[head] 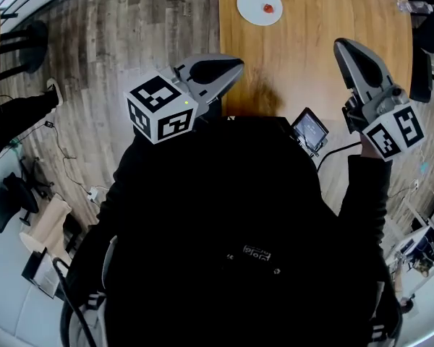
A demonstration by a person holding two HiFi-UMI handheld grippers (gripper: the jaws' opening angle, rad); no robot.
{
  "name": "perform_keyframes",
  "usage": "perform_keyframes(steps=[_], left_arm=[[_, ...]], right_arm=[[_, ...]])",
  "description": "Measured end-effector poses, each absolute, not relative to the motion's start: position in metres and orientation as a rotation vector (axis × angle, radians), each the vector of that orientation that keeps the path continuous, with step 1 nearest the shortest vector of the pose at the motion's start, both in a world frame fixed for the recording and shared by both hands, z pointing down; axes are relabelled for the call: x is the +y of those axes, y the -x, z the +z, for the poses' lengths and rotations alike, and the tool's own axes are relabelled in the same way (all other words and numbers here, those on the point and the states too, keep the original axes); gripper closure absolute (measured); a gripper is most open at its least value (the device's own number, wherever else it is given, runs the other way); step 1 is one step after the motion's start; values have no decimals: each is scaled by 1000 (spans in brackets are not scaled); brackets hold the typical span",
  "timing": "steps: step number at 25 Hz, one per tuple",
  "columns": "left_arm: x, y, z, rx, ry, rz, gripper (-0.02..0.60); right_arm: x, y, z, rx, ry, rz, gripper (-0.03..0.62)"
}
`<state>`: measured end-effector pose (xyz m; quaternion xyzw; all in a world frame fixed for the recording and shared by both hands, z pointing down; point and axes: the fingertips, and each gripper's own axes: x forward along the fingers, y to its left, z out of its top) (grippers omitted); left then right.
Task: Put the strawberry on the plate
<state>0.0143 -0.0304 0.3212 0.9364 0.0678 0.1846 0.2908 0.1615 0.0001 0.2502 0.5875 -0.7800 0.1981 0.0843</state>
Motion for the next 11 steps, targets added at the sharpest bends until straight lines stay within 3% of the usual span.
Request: perform_keyframes(steps=[5,11], left_arm=[[-40,16,342,182,-2456,493,583],[-40,14,321,174,-2437,380,583]], right_arm=[[0,-120,243,-2282,-1727,550,576],[-1,-120,234,-2218,-1823,584,576]])
